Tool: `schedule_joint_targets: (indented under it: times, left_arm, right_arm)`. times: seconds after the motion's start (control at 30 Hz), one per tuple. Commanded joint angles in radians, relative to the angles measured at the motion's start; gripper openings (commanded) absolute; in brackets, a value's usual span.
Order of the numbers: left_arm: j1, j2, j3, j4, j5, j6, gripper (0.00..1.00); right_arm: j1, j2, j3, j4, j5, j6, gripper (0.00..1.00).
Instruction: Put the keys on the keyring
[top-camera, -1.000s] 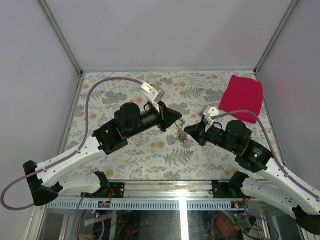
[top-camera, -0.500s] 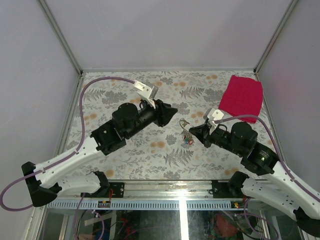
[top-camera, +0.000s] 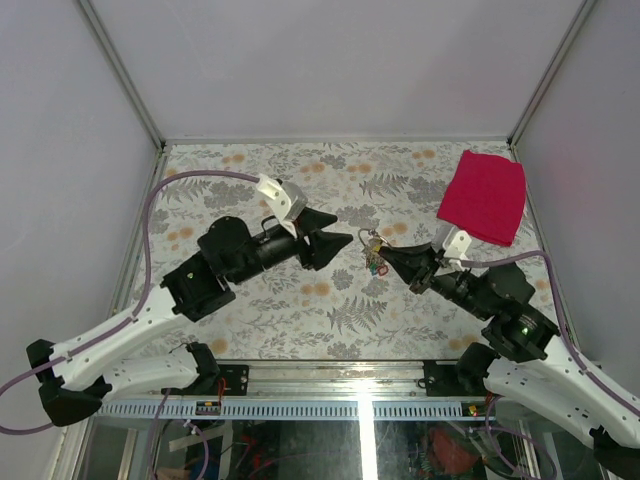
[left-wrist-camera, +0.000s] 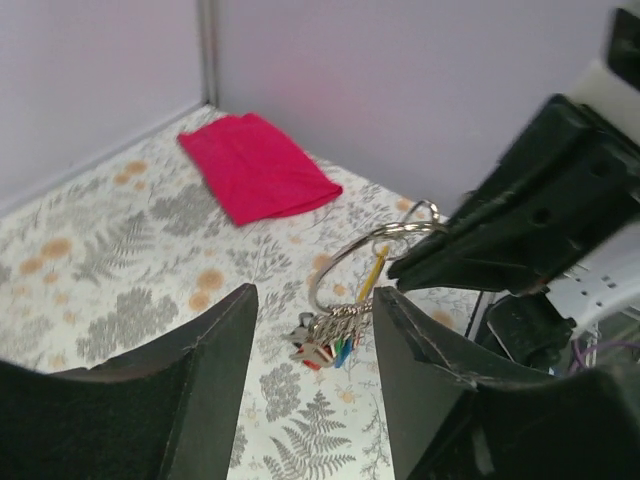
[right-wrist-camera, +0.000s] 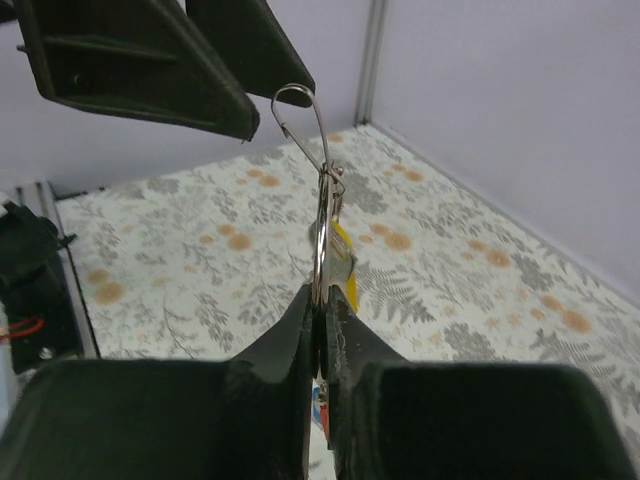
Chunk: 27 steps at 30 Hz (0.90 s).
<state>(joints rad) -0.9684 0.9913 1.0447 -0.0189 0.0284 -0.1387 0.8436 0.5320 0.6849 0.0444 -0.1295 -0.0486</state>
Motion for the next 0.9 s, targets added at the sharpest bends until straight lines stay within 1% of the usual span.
schedule_joint_targets:
  times: [0.0, 0.1, 0.23, 0.47, 0.5, 0.57, 0.7, 0.83, 0.87]
  left_arm:
    - [0.001, -0.060, 0.007, 0.096, 0.186, 0.150, 0.52]
    - [0.002, -0.069, 0.026, 0.066, 0.218, 0.197, 0.54]
    - [0.001, -0.069, 0.054, 0.017, 0.247, 0.233, 0.53]
    - [0.001, -0.064, 0.076, 0.008, 0.272, 0.235, 0.51]
    - [0.001, -0.062, 0.078, 0.008, 0.277, 0.235, 0.49]
    - [0.002, -0.053, 0.083, 0.002, 0.297, 0.237, 0.40]
    - [0.002, -0.026, 0.112, -0.038, 0.383, 0.253, 0.25]
    - [0.002, 0.011, 0.156, -0.122, 0.439, 0.275, 0.01]
    - [0.001, 0.015, 0.163, -0.146, 0.441, 0.280, 0.00]
  right_arm:
    - [0.002, -0.007, 0.006, 0.299, -0.133, 0.093, 0.00]
    - [0.003, 0.008, 0.009, 0.361, -0.211, 0.153, 0.00]
    - [0.003, 0.025, 0.016, 0.415, -0.264, 0.200, 0.00]
    - [0.002, 0.056, 0.044, 0.424, -0.344, 0.231, 0.00]
    - [0.003, 0.060, 0.047, 0.426, -0.353, 0.234, 0.00]
    - [0.003, 0.064, 0.052, 0.425, -0.361, 0.237, 0.00]
    - [0.003, 0.053, 0.047, 0.437, -0.336, 0.239, 0.00]
    - [0.003, 0.042, 0.045, 0.430, -0.310, 0.234, 0.00]
    - [0.002, 0.043, 0.047, 0.421, -0.303, 0.227, 0.01]
